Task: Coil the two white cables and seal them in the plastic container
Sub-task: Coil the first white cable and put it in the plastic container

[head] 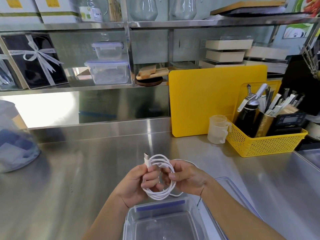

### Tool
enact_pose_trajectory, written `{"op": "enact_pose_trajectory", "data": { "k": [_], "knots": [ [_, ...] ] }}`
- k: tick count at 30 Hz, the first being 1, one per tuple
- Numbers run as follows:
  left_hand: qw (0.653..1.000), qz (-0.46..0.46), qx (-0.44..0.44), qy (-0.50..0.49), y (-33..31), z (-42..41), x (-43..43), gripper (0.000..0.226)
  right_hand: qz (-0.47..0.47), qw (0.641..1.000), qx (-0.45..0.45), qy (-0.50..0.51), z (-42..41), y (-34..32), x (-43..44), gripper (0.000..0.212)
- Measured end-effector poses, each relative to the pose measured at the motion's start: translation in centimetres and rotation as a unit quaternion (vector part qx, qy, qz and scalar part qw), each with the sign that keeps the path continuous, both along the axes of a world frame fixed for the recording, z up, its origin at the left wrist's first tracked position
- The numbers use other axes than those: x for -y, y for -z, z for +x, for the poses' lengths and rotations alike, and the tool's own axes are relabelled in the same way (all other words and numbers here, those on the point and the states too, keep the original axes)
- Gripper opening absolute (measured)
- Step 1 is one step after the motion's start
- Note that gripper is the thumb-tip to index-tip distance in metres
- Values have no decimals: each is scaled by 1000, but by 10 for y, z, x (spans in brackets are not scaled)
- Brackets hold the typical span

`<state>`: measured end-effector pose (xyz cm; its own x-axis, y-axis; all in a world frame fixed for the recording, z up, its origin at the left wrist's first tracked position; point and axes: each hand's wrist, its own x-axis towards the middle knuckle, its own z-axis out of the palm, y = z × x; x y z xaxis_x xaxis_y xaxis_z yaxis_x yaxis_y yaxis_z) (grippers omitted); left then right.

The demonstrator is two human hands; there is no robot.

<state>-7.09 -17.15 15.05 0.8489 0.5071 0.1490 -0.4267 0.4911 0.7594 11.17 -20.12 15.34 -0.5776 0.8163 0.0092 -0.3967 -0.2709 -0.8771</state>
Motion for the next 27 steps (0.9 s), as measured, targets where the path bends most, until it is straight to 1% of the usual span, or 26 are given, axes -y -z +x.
{"op": "enact_pose_trajectory", "data": {
  "k": [2, 3, 4, 5, 6, 9, 12, 14, 16, 17, 19, 21, 22, 24, 27],
  "knots": [
    [998, -5, 18, -66, -1, 5, 3, 28, -16, 999, -32, 1, -1, 2, 1, 43],
    [998, -22, 33, -50, -2, 9, 6, 25, -17, 999, -39, 0, -2, 3, 2, 46],
    [997, -59, 33, -30, 0, 14, 10, 24, -13, 999, -35, 2, -2, 4, 3, 43],
    [994, -99, -1, -47, -2, 15, 13, 26, -11, 1000, -20, 12, -1, 5, 4, 38],
    [986, -111, -62, -106, -4, 16, 14, 28, -6, 1000, 2, 27, 1, 4, 5, 32],
    [938, -113, -208, -253, -12, 21, 15, 24, 13, 993, 81, 80, 5, -1, 7, 23],
    [890, -105, -276, -347, -12, 23, 13, 17, 19, 982, 149, 118, 5, -2, 10, 20],
    [870, -78, -301, -383, -10, 21, 13, 12, 14, 978, 163, 129, 3, -3, 11, 16],
    [855, -34, -334, -396, -6, 17, 12, 6, -6, 975, 170, 145, 0, 0, 10, 15],
    [847, -10, -356, -395, -4, 16, 11, 7, -19, 971, 180, 157, -1, 2, 9, 14],
    [828, 41, -406, -385, 4, 13, 10, 17, -39, 960, 204, 189, -1, 6, 8, 16],
    [807, 79, -439, -386, 9, 10, 9, 20, -52, 942, 229, 241, -1, 10, 7, 22],
    [800, 91, -450, -387, 9, 9, 9, 21, -54, 930, 247, 268, -1, 11, 7, 24],
    [787, 117, -472, -380, 11, 5, 10, 22, -39, 910, 286, 297, -4, 12, 9, 20],
    [747, 163, -513, -390, 14, -2, 7, 21, -2, 887, 351, 300, -11, 16, 9, 19]
  ]
}}
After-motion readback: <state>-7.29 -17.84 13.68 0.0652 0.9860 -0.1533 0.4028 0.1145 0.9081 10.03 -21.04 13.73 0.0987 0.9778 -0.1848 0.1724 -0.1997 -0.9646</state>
